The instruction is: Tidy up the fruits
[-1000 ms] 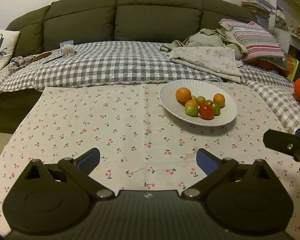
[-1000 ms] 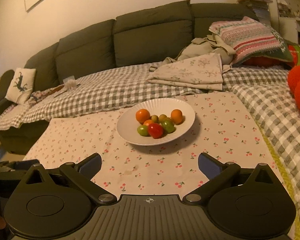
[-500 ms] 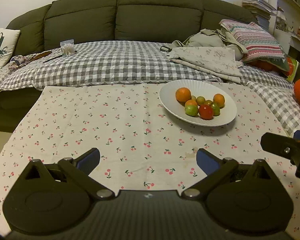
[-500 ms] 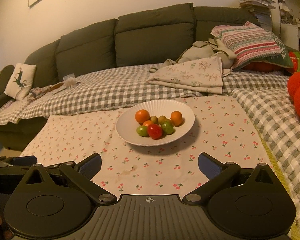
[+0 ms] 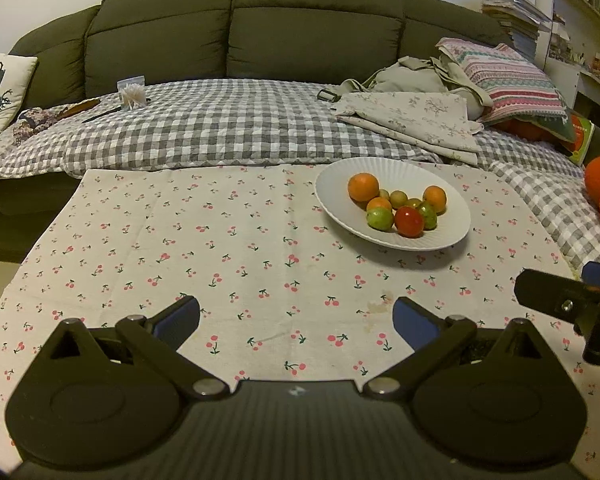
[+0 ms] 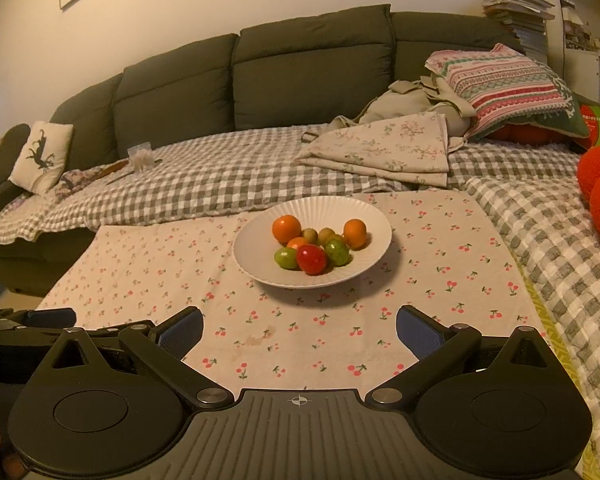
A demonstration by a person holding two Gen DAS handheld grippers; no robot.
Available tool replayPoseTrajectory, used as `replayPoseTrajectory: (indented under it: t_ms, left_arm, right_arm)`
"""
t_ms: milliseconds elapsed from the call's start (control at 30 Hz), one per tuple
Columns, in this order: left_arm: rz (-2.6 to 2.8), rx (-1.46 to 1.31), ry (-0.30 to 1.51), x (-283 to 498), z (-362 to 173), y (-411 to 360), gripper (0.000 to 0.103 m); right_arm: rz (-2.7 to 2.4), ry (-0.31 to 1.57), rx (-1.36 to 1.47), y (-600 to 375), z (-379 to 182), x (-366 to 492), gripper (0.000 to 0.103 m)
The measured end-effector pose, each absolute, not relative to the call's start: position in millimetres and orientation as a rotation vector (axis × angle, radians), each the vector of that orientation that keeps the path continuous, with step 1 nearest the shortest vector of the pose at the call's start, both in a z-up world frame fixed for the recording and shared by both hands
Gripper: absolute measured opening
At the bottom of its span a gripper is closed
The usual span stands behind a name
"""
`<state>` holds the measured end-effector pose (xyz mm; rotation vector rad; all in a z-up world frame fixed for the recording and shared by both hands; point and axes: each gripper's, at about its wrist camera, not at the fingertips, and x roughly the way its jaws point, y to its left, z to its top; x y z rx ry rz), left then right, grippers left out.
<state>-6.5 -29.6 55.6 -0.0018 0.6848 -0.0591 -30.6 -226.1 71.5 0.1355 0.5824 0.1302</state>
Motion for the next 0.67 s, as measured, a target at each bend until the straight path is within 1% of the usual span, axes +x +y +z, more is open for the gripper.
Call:
replayPoseTrajectory:
  t_ms: [667]
  left_arm:
    - [-0.065,-0.003,0.686,-6.7,56.2,-29.5,0.102]
  right_arm:
    - [0.132,0.583,0.130,-224.6,70.7,-30.5,0.103]
